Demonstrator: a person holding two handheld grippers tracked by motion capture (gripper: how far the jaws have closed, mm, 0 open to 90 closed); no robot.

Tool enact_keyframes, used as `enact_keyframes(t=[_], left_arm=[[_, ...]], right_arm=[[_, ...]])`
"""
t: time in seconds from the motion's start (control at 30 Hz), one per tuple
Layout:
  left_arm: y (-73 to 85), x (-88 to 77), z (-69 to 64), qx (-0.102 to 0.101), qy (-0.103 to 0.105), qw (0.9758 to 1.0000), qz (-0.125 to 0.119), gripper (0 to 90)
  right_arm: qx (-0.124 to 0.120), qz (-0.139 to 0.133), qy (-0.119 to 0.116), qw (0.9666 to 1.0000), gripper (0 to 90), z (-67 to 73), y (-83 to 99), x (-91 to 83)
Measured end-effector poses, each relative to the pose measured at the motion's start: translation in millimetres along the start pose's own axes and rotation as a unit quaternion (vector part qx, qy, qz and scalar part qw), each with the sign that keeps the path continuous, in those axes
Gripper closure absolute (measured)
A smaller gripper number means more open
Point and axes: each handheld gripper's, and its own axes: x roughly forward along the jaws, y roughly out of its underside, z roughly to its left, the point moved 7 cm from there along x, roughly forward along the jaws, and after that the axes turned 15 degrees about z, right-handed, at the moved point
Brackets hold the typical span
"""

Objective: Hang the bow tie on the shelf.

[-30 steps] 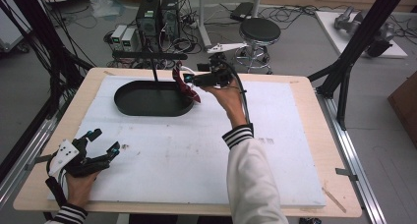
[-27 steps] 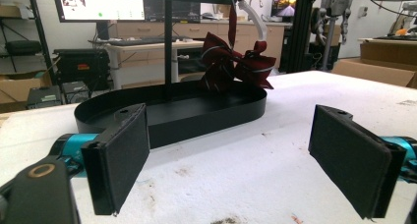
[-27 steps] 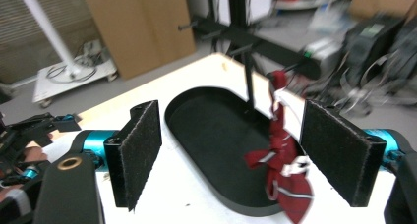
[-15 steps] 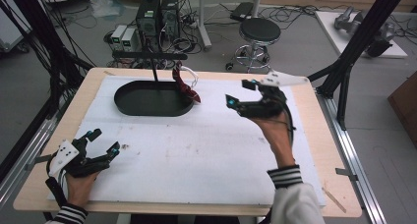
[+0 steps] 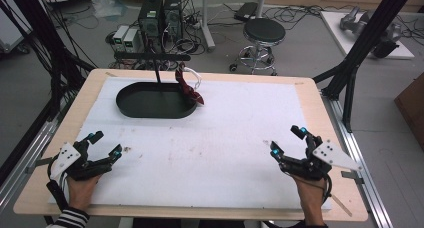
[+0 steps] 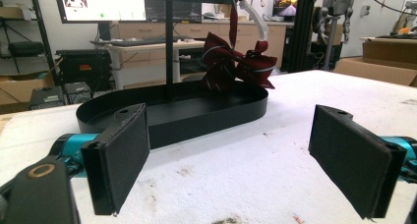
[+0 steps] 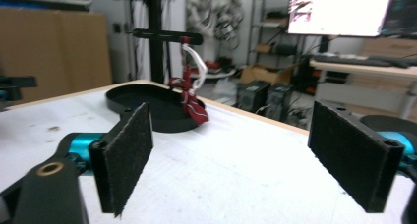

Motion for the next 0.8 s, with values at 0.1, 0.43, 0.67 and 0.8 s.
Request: enact_keyframes(t=[0.1, 0.43, 0.67, 0.8], left_arm=[[-0.1, -0.2, -0.2, 0.0, 0.0, 1.0, -0.002, 15.8], [-0.1, -0.8, -0.1, 0.003, -0.002, 1.0, -0.004, 15.9], [-0.1, -0.5, -0.5, 0.003, -0.002, 1.0, -0.003, 15.8], [0.0, -0.4, -0.7, 0.005, -0.001, 1.0, -0.001, 15.9]], right_arm=[[0.01, -0.01, 0.018, 0.9997, 13.7, -3.5, 20.7, 6.4], [0.054, 0.0, 0.024, 0.9982, 11.9, -10.4, 61.4, 35.1], [0.048, 0.009, 0.035, 0.9982, 10.6, -10.3, 65.3, 38.3], [0.038, 0.011, 0.039, 0.9984, 10.6, -9.0, 65.6, 38.9]])
